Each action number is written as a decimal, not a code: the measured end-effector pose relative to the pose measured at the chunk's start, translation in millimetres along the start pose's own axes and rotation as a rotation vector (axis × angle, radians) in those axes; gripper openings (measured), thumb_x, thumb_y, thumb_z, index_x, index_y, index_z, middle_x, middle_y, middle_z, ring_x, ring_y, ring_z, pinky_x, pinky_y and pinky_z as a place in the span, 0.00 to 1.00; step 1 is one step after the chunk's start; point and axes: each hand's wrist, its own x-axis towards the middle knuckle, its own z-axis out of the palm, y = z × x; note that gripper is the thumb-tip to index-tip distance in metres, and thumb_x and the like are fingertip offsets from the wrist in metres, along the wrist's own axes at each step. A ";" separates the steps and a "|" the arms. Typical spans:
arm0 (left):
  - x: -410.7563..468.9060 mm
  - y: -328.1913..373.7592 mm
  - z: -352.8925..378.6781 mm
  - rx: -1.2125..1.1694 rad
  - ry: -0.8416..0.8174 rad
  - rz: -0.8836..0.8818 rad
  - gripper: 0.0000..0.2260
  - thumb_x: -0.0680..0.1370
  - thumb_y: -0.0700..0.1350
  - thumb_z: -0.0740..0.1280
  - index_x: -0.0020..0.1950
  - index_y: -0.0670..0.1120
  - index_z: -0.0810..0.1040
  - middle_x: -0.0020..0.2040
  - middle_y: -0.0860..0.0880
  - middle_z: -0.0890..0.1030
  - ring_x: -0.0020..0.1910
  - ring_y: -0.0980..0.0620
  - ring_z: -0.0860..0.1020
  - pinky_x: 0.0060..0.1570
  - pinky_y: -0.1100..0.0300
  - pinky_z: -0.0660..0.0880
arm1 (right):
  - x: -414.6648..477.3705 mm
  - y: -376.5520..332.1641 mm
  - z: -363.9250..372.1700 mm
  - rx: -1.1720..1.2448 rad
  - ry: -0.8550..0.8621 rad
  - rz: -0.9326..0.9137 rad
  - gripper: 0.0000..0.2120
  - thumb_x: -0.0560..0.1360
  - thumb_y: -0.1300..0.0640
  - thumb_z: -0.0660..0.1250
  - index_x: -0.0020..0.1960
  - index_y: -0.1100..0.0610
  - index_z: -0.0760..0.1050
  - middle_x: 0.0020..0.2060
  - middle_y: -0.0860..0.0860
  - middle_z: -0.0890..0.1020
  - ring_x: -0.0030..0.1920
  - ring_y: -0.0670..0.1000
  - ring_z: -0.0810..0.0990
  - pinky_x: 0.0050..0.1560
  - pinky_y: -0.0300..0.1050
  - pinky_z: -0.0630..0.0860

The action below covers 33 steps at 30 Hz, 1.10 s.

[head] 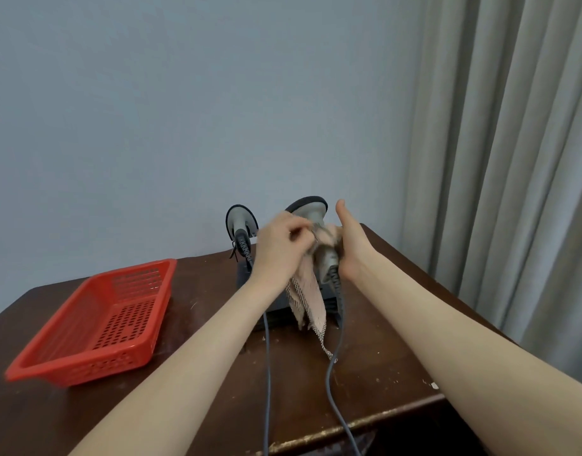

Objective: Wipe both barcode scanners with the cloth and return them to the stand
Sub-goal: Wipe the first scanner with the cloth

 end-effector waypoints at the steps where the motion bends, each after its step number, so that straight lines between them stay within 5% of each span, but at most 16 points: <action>1: 5.7 -1.6 -3.9 -0.035 0.097 -0.079 0.09 0.75 0.37 0.65 0.51 0.42 0.83 0.45 0.51 0.80 0.44 0.58 0.75 0.45 0.70 0.70 | 0.0 -0.5 0.7 0.001 0.001 0.019 0.33 0.77 0.34 0.55 0.32 0.61 0.78 0.27 0.56 0.79 0.26 0.53 0.77 0.30 0.41 0.75; 3: 16.7 -6.4 -7.9 -0.072 0.205 -0.189 0.10 0.76 0.39 0.64 0.55 0.43 0.82 0.51 0.50 0.80 0.48 0.58 0.76 0.48 0.70 0.69 | 2.2 1.3 1.1 -0.035 -0.009 0.044 0.35 0.76 0.33 0.54 0.51 0.65 0.78 0.41 0.60 0.82 0.38 0.57 0.81 0.36 0.45 0.80; 5: 22.4 -9.0 -4.3 -0.064 0.156 -0.167 0.08 0.76 0.43 0.66 0.53 0.46 0.82 0.52 0.49 0.81 0.48 0.58 0.77 0.49 0.66 0.72 | 2.8 4.5 2.7 -0.027 -0.023 0.056 0.36 0.76 0.32 0.54 0.59 0.65 0.76 0.53 0.62 0.82 0.50 0.60 0.81 0.48 0.50 0.79; 10: 4.5 -7.2 17.8 0.015 -0.121 -0.098 0.15 0.76 0.47 0.69 0.62 0.48 0.79 0.56 0.54 0.71 0.55 0.60 0.72 0.55 0.70 0.68 | 1.9 7.9 7.3 0.107 -0.110 -0.033 0.27 0.79 0.37 0.54 0.48 0.60 0.77 0.39 0.55 0.84 0.38 0.52 0.84 0.39 0.42 0.81; 13: -3.2 -5.5 20.9 0.091 -0.155 -0.024 0.11 0.77 0.46 0.68 0.58 0.47 0.82 0.54 0.54 0.73 0.53 0.61 0.71 0.50 0.74 0.65 | 0.6 5.6 1.7 0.079 -0.083 -0.050 0.27 0.80 0.38 0.54 0.41 0.60 0.77 0.28 0.53 0.83 0.28 0.48 0.83 0.27 0.37 0.78; 16: -10.6 -2.0 21.8 0.112 -0.176 0.073 0.08 0.76 0.43 0.68 0.52 0.45 0.84 0.51 0.52 0.77 0.51 0.57 0.75 0.52 0.65 0.69 | 1.3 1.6 -6.3 0.107 -0.116 0.014 0.35 0.79 0.36 0.53 0.27 0.61 0.78 0.21 0.53 0.79 0.22 0.49 0.80 0.22 0.35 0.74; 18: -13.1 -1.5 19.8 0.069 -0.174 0.087 0.07 0.74 0.40 0.69 0.49 0.45 0.84 0.48 0.52 0.78 0.49 0.56 0.76 0.52 0.64 0.72 | -0.9 1.3 -7.9 0.067 -0.140 0.017 0.34 0.78 0.36 0.54 0.30 0.62 0.78 0.22 0.54 0.79 0.23 0.49 0.80 0.24 0.36 0.75; 22: -5.3 -0.7 9.0 -0.027 0.050 0.002 0.06 0.73 0.38 0.68 0.47 0.45 0.82 0.47 0.50 0.78 0.43 0.64 0.74 0.46 0.77 0.67 | -1.7 1.1 -3.2 0.007 -0.143 0.003 0.25 0.77 0.38 0.60 0.43 0.61 0.79 0.32 0.55 0.83 0.32 0.51 0.82 0.37 0.42 0.78; 25: 7.1 -2.1 -0.3 -0.048 0.187 -0.053 0.07 0.75 0.40 0.68 0.52 0.44 0.82 0.50 0.49 0.76 0.44 0.65 0.73 0.46 0.80 0.66 | 1.3 0.5 -4.1 0.012 -0.133 0.080 0.22 0.75 0.39 0.64 0.47 0.60 0.77 0.33 0.54 0.80 0.30 0.50 0.78 0.30 0.39 0.76; 30: 0.2 -5.9 11.3 0.095 -0.005 0.040 0.13 0.79 0.46 0.65 0.63 0.49 0.79 0.53 0.55 0.71 0.50 0.61 0.72 0.50 0.72 0.68 | -0.3 3.4 -0.3 0.105 -0.175 0.097 0.18 0.77 0.41 0.62 0.48 0.56 0.80 0.37 0.52 0.84 0.36 0.50 0.83 0.40 0.43 0.80; 33: -7.5 -8.0 17.4 0.108 -0.022 0.054 0.12 0.78 0.46 0.66 0.60 0.48 0.81 0.51 0.57 0.71 0.50 0.58 0.75 0.52 0.65 0.72 | 3.5 5.4 -1.9 0.124 -0.150 0.103 0.21 0.77 0.40 0.61 0.48 0.57 0.80 0.39 0.53 0.84 0.39 0.51 0.84 0.45 0.45 0.80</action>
